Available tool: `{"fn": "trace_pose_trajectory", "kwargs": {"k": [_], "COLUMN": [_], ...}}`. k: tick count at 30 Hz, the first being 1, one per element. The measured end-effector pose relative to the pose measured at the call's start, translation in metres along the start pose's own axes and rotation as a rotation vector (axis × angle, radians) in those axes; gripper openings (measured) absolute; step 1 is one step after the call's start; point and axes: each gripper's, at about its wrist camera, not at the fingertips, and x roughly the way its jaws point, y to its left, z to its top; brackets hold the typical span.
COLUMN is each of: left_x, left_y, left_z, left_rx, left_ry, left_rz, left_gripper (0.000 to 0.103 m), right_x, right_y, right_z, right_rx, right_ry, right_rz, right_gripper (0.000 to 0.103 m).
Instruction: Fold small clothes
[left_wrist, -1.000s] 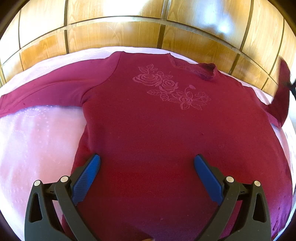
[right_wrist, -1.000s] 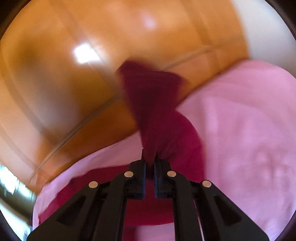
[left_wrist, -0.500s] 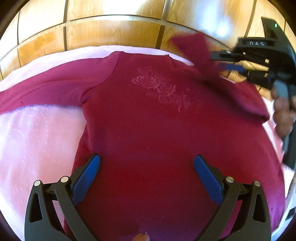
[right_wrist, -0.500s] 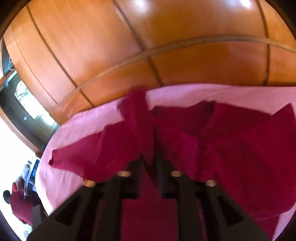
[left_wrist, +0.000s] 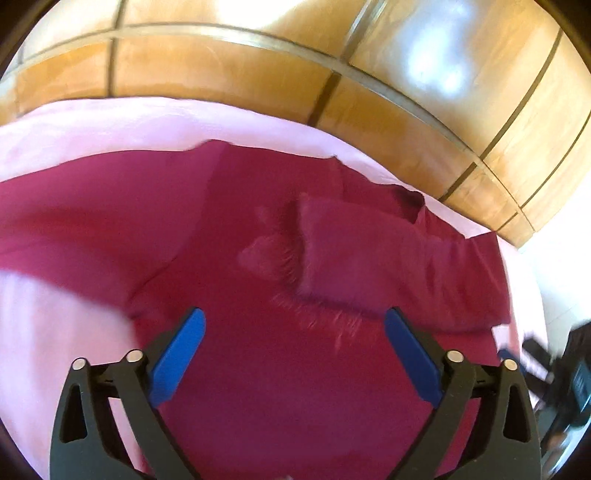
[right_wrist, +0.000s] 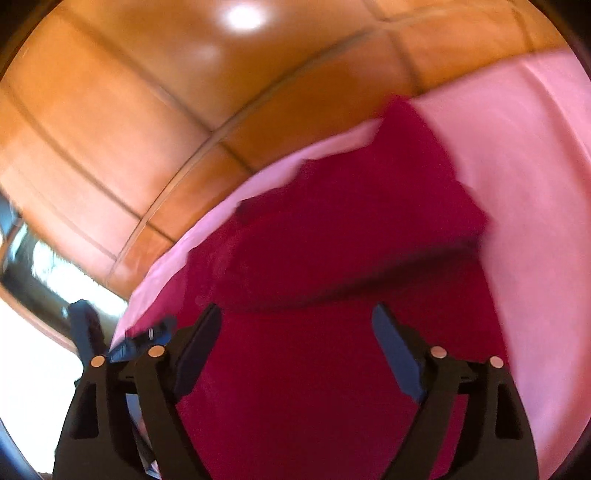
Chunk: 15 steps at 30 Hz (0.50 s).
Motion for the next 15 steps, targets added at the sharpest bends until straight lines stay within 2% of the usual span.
{"fn": "trace_pose_trajectory", "kwargs": {"k": [4,6,7,8,9,12,14,15], "left_x": [0.042,0.053,0.054,0.055,0.056,0.036,0.021,0.013], "left_y": [-0.014,-0.020,-0.023,-0.026,-0.026,-0.017,-0.008,-0.001], "left_z": [0.020,0.025,0.027,0.029,0.033,0.039,0.040,0.040], "left_rx": [-0.002,0.004,0.006,0.006,-0.003,-0.051,-0.075,-0.087], "left_ry": [0.081,0.081,0.069,0.063,0.073,-0.008,-0.054,-0.077], "left_rz": [-0.036,-0.039,-0.040,-0.057,-0.086,-0.120,-0.117,-0.104], "left_gripper": [0.078,0.065,0.056,0.028,0.018,0.013,0.013,0.012], "right_x": [-0.004,0.001,0.003,0.008,0.008,0.015,0.011,0.014], "right_y": [-0.038,-0.045,-0.046,-0.046,-0.046,-0.044,-0.051,-0.054], "right_z": [0.009,0.016,0.018,0.024,0.029,0.047,0.056,0.057], "right_rx": [0.129,0.161,0.167,0.175,0.179,0.182,0.194,0.213], "right_ry": [-0.021,-0.033,-0.038,-0.047,-0.057,-0.112,-0.162,-0.154], "right_rz": [0.026,0.049,0.059,0.072,0.079,0.097,0.073,0.065], "right_gripper": [0.088,0.088,0.088,0.088,0.088,0.088,0.090,0.090]}}
